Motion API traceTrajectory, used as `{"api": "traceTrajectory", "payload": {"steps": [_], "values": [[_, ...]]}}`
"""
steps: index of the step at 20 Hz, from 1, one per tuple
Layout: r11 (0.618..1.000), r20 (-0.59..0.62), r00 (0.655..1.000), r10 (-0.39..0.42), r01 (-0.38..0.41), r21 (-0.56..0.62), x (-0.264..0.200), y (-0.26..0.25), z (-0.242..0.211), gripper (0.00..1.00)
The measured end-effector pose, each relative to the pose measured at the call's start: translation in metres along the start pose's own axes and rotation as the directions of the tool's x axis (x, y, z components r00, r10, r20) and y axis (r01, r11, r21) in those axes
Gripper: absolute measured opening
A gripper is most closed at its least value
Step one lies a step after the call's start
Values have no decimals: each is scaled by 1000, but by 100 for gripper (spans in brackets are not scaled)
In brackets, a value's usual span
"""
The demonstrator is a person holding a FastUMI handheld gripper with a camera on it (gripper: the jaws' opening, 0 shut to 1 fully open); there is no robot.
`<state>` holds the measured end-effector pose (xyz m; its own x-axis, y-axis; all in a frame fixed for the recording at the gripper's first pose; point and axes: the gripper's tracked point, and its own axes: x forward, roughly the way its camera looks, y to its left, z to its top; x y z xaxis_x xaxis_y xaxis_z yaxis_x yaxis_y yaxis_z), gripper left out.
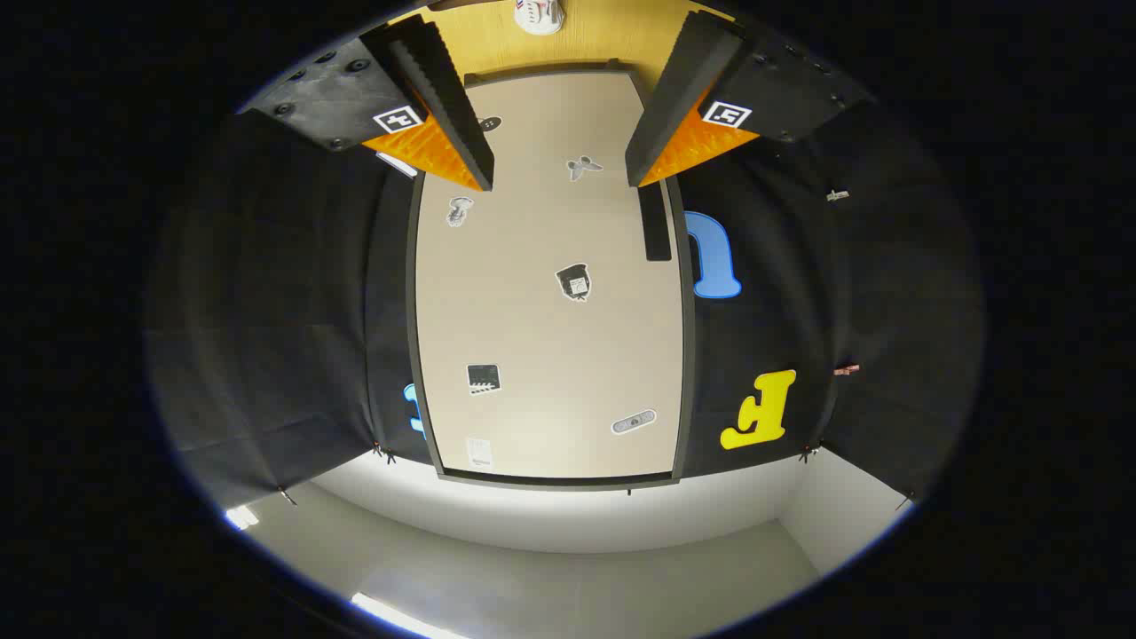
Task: Open the shoe cabinet door, grab the shoes and put them into the shoe cabinet, then close the shoe cabinet door.
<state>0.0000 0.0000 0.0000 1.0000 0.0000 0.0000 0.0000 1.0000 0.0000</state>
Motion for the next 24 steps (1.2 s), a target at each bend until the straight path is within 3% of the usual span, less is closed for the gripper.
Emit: {"api": "traceTrajectory", "payload": {"steps": [16, 24], "values": [[1000, 1, 1000, -6, 6, 6, 21, 29, -4, 98], [999, -27, 999, 32, -31, 10, 65, 74, -26, 98]]}}
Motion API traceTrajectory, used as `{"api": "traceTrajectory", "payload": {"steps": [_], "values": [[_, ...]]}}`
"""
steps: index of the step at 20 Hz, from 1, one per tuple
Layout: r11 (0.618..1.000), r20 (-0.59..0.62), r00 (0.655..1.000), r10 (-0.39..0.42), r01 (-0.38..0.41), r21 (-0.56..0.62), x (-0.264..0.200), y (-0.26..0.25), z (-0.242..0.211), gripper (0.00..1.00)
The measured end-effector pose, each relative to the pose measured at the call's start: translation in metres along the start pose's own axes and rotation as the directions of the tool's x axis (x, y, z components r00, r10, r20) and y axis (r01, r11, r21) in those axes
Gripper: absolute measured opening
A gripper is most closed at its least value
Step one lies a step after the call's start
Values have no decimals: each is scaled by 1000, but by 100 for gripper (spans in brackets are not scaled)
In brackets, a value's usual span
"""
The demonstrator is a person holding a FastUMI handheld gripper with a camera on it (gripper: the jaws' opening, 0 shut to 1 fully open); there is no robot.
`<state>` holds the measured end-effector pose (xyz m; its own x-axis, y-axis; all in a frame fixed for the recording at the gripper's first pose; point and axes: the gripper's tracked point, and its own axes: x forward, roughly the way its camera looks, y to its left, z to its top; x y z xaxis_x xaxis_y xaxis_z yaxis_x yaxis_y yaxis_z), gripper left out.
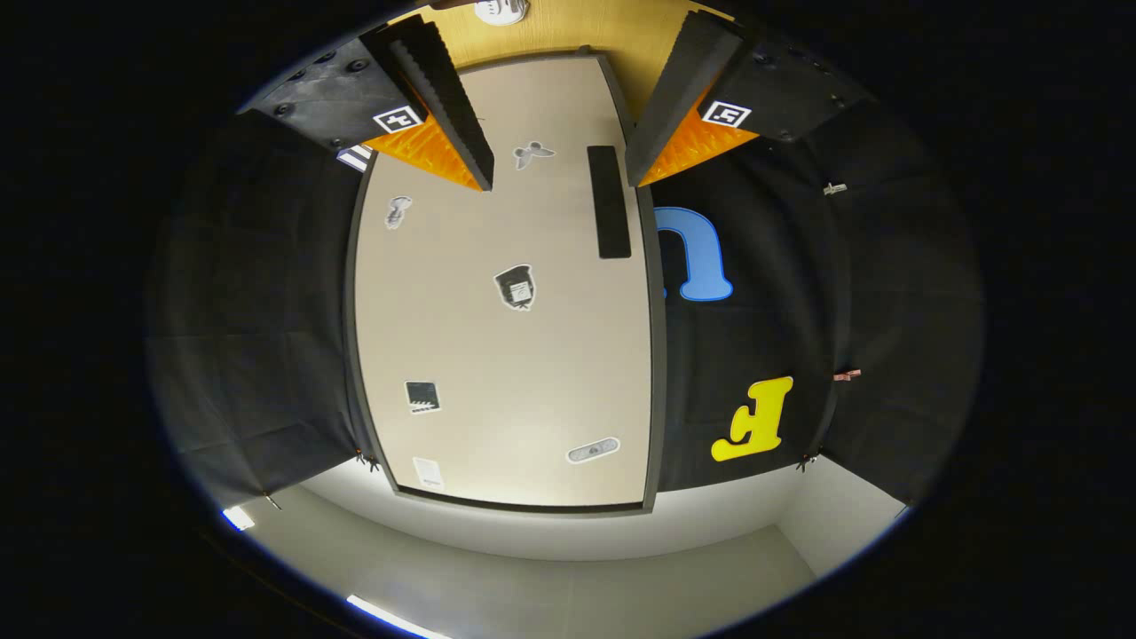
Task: Open the shoe cabinet door, grab the shoes and put them into the shoe cabinet, then close the shoe cabinet door.
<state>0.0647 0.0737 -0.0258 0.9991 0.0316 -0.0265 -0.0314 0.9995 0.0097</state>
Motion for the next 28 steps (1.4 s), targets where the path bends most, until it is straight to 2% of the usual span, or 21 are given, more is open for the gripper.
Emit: {"api": "traceTrajectory", "payload": {"steps": [5, 12, 13, 14, 17, 19, 26, 27, 28], "values": [[1000, -23, 1000, -2, 3, 11, 42, 23, -19, 98], [998, -20, 998, -54, 55, 37, 96, 26, -34, 98], [997, -22, 998, -62, 63, 43, 101, 25, -35, 91], [997, -19, 998, -68, 68, 45, 104, 25, -35, 88], [997, -11, 997, -75, 76, 35, 112, 26, -36, 88], [996, -6, 996, -84, 84, 30, 113, 26, -36, 65], [995, -11, 995, -100, 100, 7, 119, 23, -39, 66], [995, -5, 996, -95, 95, 12, 105, 24, -29, 66], [995, -4, 995, -98, 98, 4, 115, 26, -36, 52]]}}
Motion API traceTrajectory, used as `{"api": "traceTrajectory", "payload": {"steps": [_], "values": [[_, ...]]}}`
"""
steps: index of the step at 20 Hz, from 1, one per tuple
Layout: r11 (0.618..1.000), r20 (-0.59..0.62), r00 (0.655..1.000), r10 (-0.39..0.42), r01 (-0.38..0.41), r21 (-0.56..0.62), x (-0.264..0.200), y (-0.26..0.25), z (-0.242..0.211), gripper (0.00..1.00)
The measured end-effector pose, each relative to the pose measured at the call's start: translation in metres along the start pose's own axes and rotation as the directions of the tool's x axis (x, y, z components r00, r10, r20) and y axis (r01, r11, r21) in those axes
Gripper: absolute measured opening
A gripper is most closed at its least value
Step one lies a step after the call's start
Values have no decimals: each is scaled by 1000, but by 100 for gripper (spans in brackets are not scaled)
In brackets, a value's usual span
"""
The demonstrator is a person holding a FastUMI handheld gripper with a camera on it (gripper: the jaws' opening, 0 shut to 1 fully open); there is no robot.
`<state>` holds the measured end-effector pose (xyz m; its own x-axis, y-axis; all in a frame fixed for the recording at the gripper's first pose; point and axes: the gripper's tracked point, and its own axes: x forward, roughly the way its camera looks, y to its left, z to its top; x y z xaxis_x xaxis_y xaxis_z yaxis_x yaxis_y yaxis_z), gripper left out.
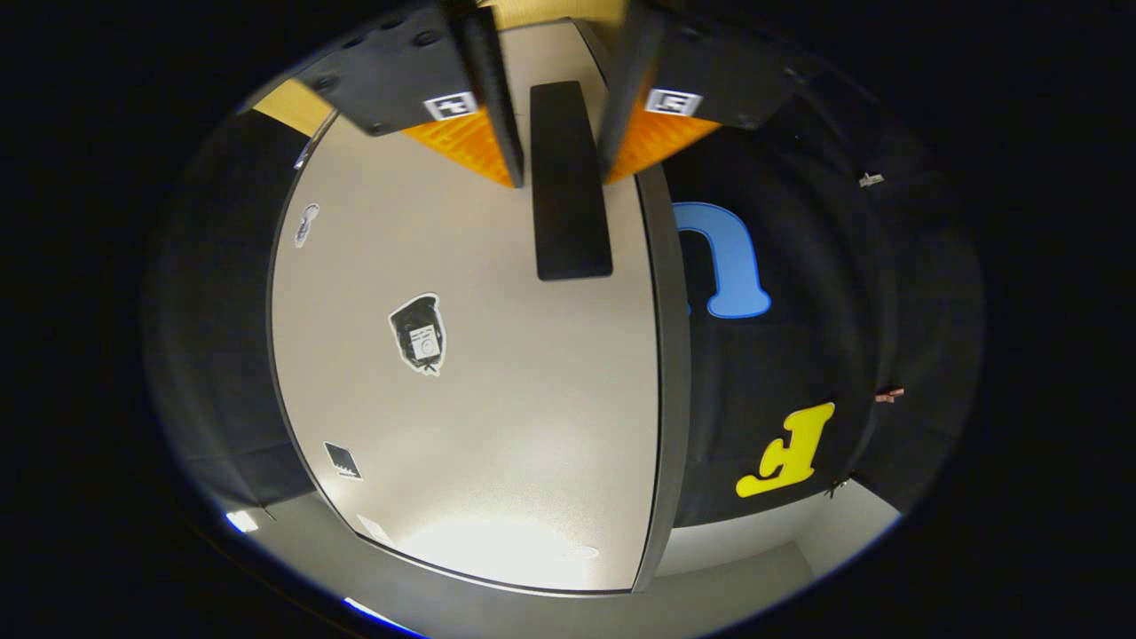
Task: Open the shoe cabinet door, grab the shoes and put them into the shoe cabinet, then close the shoe cabinet door.
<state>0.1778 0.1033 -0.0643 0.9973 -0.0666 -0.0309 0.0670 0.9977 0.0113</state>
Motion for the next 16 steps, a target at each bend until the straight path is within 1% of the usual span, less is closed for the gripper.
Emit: {"api": "traceTrajectory", "payload": {"steps": [1, 5, 7, 11, 13, 16], "values": [[1000, 2, 1000, -5, 5, -5, 8, -1, -2, 38], [1000, -13, 1000, 12, -12, 4, 3, 0, -3, 38], [1000, -24, 1000, 18, -18, -16, 4, -1, -4, 29], [999, -49, 997, 53, -53, 7, -11, -1, -4, 29], [998, -47, 997, 61, -61, -2, -26, -5, -1, 29], [997, -48, 996, 80, -80, 0, -55, -23, 0, 29]]}}
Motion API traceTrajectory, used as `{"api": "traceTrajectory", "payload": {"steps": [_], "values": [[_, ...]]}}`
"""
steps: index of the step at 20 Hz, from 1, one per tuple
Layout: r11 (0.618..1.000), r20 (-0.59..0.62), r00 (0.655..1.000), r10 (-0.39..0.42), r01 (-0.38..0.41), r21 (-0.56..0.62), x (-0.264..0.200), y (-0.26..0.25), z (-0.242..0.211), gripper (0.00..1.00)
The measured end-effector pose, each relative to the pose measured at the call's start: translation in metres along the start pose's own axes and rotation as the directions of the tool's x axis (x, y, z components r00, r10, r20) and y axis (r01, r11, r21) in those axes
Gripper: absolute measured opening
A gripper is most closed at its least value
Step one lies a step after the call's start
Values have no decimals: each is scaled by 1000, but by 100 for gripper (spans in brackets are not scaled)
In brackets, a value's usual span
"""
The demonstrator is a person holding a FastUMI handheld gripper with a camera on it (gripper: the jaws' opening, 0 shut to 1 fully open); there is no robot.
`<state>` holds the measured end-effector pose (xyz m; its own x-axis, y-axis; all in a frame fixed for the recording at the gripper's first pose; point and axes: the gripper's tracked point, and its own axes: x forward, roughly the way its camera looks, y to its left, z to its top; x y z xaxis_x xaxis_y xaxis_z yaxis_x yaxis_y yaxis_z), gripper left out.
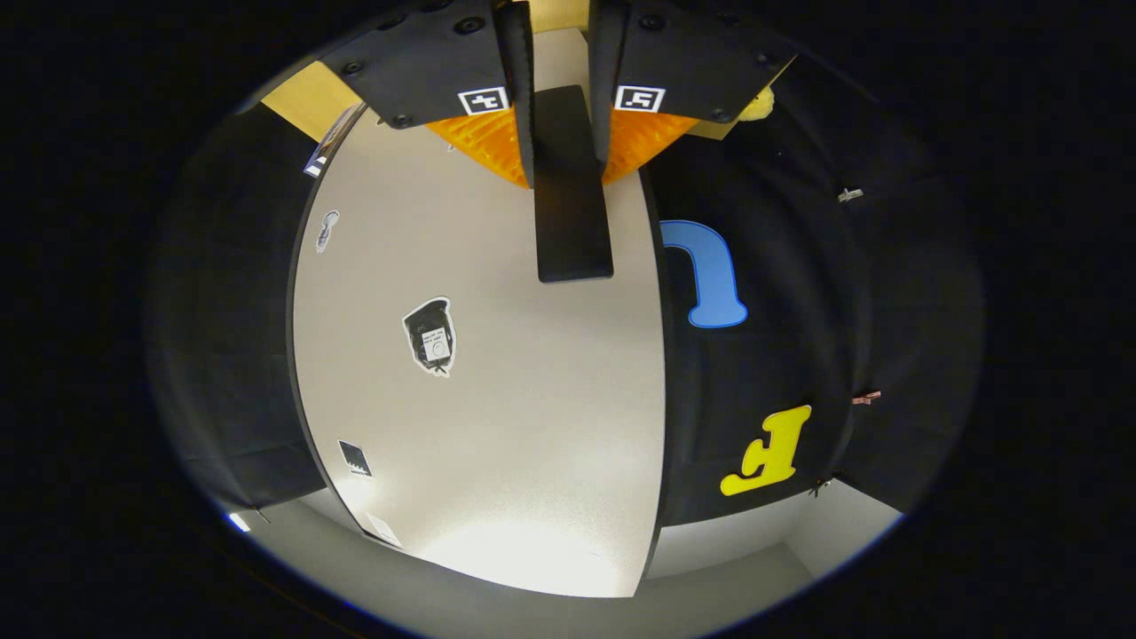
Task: Open the shoe cabinet door, grab the shoes and put them into the shoe cabinet, then close the shoe cabinet door.
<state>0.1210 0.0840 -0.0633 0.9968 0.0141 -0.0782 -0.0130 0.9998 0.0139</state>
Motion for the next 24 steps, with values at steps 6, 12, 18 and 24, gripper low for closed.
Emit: {"api": "traceTrajectory", "payload": {"steps": [6, 12, 18, 24], "values": [[998, -7, 998, 57, -57, 3, -55, -28, 1, 28], [987, -31, 987, 159, -159, 13, -101, -57, 4, 28], [975, -48, 974, 221, -220, 29, -131, -88, 8, 28], [977, -50, 976, 211, -210, 26, -156, -126, 13, 28]]}}
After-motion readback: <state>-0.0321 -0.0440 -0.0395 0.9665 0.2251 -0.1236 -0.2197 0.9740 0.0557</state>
